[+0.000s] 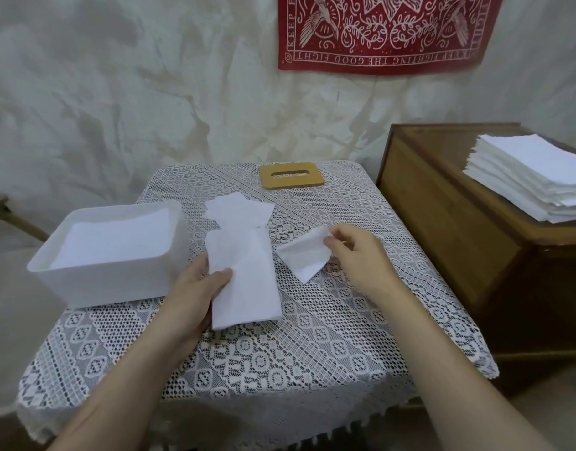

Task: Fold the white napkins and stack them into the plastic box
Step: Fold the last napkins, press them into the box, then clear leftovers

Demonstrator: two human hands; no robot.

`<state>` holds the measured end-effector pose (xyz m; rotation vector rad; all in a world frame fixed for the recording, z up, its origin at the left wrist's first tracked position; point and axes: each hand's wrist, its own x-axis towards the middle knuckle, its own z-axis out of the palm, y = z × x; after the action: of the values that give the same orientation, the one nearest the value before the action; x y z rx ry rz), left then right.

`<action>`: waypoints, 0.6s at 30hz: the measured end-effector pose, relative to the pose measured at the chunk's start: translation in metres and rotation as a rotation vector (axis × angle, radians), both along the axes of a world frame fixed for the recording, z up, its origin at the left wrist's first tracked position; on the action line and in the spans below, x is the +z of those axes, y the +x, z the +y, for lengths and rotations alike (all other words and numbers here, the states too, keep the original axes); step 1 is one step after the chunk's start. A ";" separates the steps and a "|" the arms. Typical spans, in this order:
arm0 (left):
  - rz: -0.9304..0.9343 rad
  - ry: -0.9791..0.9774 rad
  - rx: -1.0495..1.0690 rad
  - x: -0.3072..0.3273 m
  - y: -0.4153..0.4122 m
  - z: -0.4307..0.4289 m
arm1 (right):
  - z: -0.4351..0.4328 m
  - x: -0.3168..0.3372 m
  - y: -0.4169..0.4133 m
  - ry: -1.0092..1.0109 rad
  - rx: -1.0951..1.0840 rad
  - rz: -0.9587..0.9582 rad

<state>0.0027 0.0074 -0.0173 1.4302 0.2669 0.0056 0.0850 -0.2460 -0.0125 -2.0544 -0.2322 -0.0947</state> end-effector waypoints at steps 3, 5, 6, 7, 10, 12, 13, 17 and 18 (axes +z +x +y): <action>-0.013 -0.010 0.017 0.001 -0.001 0.000 | 0.004 0.017 -0.003 0.230 -0.058 -0.048; -0.015 -0.044 0.033 0.002 0.000 0.001 | 0.004 0.030 -0.005 0.392 -0.062 -0.019; -0.018 -0.075 0.037 0.002 0.000 0.001 | 0.005 0.035 -0.007 0.504 -0.034 0.050; -0.020 -0.104 0.036 0.002 0.000 -0.001 | 0.006 0.039 -0.009 0.603 0.007 0.139; -0.032 -0.166 0.018 0.002 -0.003 -0.012 | 0.018 0.041 -0.016 0.651 0.103 0.320; -0.035 -0.202 0.009 0.000 -0.003 -0.021 | 0.030 0.035 -0.019 0.550 0.122 0.340; -0.033 -0.216 0.005 -0.001 -0.003 -0.024 | 0.035 0.031 -0.021 0.469 0.108 0.324; -0.026 -0.240 0.015 -0.003 -0.002 -0.031 | 0.046 0.021 -0.021 0.267 0.029 0.212; -0.024 -0.256 0.017 -0.002 -0.002 -0.032 | 0.049 0.021 -0.021 0.330 0.030 0.225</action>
<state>0.0008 -0.0250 -0.0196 1.1728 0.2503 0.0019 0.0643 -0.1974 0.0082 -1.7158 -0.0993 0.1100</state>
